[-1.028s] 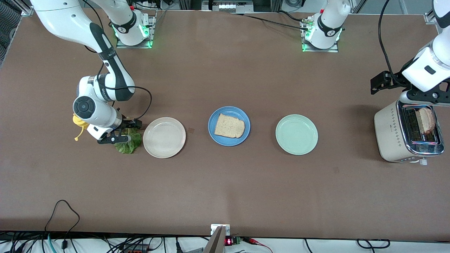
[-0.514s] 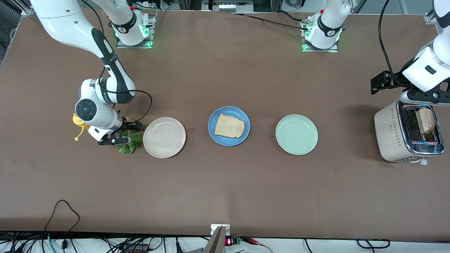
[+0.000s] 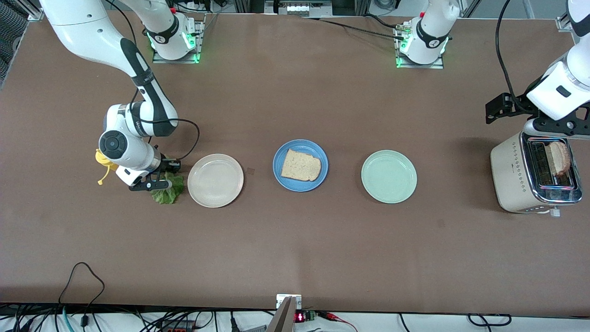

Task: Make sandwich in blue plate with both arms
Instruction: 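Carry the lettuce leaf over the blue plate with the right gripper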

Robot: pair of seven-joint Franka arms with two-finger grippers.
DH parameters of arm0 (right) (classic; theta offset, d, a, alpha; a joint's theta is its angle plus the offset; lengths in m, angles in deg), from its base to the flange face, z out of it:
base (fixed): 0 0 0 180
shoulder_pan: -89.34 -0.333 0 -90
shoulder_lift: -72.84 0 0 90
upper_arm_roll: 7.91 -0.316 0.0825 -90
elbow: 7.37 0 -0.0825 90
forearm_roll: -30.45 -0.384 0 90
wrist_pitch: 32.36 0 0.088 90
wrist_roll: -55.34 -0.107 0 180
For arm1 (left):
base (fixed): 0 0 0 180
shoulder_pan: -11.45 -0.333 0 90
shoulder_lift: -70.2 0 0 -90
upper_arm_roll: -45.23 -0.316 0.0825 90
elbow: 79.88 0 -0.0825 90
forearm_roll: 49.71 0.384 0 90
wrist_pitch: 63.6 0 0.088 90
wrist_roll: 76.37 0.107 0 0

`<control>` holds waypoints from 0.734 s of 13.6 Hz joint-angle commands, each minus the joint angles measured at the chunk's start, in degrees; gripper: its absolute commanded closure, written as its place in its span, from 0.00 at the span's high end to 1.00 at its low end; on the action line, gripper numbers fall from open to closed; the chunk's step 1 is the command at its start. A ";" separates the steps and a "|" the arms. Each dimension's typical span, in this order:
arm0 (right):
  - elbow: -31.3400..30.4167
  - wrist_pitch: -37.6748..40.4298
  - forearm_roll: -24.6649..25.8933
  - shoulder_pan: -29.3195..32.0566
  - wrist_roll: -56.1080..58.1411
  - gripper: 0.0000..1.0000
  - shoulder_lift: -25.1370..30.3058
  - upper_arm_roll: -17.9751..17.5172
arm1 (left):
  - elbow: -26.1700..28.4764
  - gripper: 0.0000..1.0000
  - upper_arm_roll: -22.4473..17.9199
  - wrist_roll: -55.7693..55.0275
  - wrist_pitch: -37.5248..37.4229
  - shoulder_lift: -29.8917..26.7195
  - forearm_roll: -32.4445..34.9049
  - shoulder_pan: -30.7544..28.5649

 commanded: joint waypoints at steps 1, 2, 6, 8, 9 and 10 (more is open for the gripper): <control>0.77 0.53 -0.01 0.34 0.72 0.00 2.56 -0.20 | -0.47 1.00 -0.40 -0.36 -0.80 -0.43 -0.26 0.56; 0.86 1.84 -0.09 0.34 0.72 0.00 5.01 -0.20 | -0.47 1.00 -0.40 -0.36 -0.80 -0.43 -0.26 0.56; 12.07 18.59 -0.18 -1.49 0.98 0.00 10.14 -1.25 | -0.47 1.00 -0.40 -0.36 -0.89 -0.43 -0.26 0.56; 21.13 26.25 -0.36 -5.35 1.33 0.00 8.82 -1.86 | -0.47 1.00 -0.40 -0.36 -0.80 -0.34 -0.26 0.56; 23.51 27.50 -0.62 -8.15 2.90 0.00 8.30 -1.95 | -0.47 1.00 -0.49 -0.36 -0.71 -0.26 -0.26 0.56; 25.37 27.51 -1.14 -10.71 5.26 0.00 6.99 -1.95 | -0.55 1.00 -0.49 -0.36 -0.71 -0.17 -0.26 0.56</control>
